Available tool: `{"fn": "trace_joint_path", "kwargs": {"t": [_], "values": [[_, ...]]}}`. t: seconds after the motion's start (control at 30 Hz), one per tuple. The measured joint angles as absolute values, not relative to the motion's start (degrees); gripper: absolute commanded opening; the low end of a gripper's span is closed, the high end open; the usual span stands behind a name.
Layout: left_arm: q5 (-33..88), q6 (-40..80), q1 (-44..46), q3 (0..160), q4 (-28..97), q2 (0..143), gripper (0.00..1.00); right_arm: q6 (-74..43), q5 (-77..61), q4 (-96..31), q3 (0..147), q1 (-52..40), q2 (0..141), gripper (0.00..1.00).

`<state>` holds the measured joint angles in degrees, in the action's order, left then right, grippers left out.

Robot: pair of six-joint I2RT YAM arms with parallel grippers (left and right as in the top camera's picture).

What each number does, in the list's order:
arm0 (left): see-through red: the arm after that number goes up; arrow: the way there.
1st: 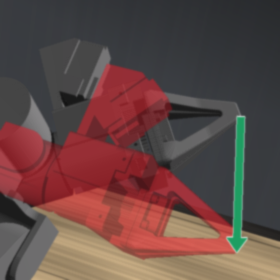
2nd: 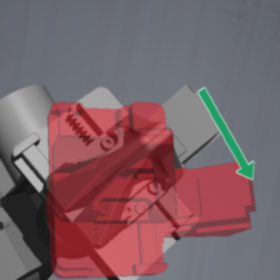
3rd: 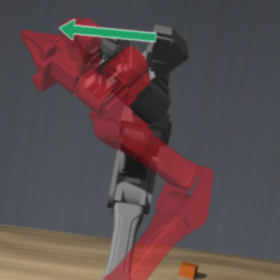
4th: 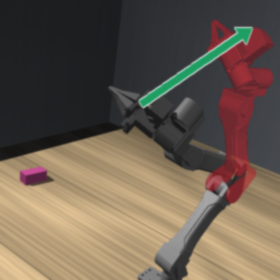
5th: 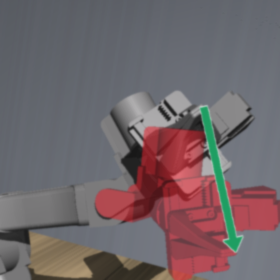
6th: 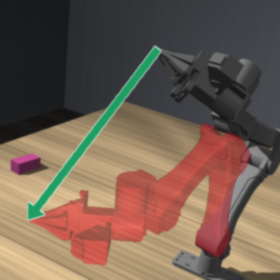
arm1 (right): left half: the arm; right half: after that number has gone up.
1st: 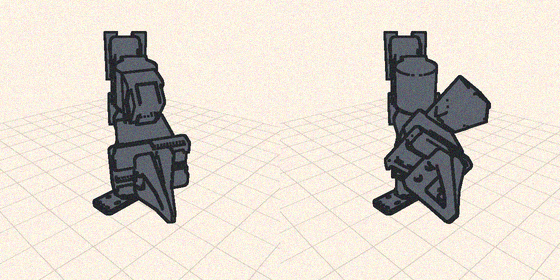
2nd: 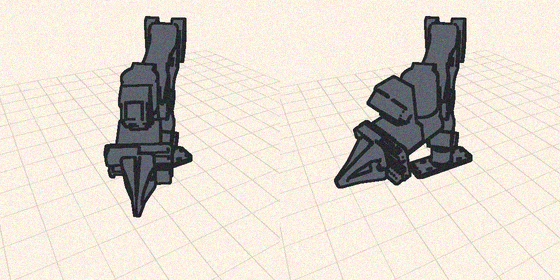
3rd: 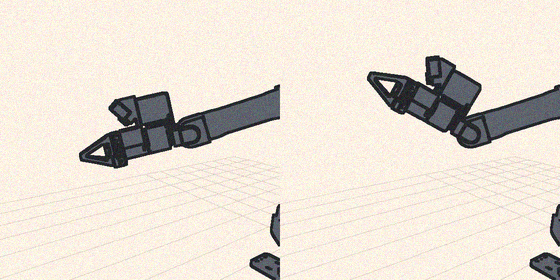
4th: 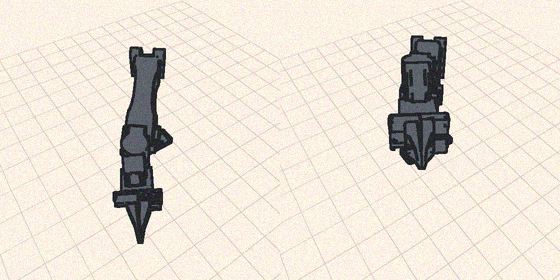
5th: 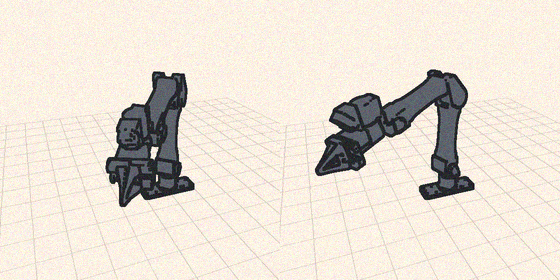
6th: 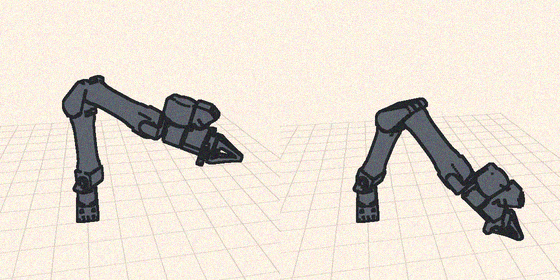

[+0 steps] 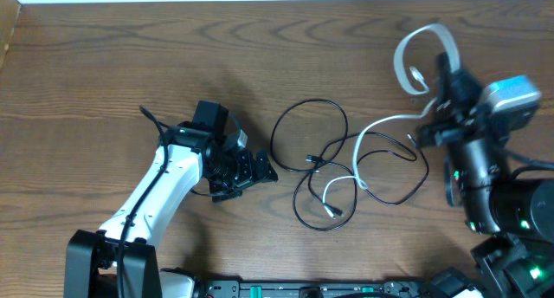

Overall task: Untangle cables
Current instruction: 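Pull the white cable up and rightward with the right gripper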

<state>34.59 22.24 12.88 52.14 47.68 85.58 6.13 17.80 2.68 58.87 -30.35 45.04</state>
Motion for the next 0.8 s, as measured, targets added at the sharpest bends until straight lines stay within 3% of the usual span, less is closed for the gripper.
{"fn": "trace_joint_path", "kwargs": {"t": [0.17,0.3,0.57,0.7,0.8], "values": [[34.6,22.2,12.9,52.1,47.7,85.6,0.98,9.1,28.8,10.9,58.8,-26.0,47.5,0.01],[34.6,22.2,12.9,52.2,47.7,85.6,0.98,10.6,34.3,24.6,58.5,-21.5,48.5,0.01],[34.6,22.2,12.9,52.3,47.7,85.6,0.98,11.3,29.9,47.2,58.6,-20.2,46.7,0.01],[34.6,22.2,12.9,52.3,47.7,85.6,0.98,11.8,27.5,51.7,58.7,-20.0,46.4,0.01],[34.6,22.2,12.9,52.3,47.7,85.6,0.98,12.5,26.4,48.1,58.8,-19.5,46.4,0.01]]}}
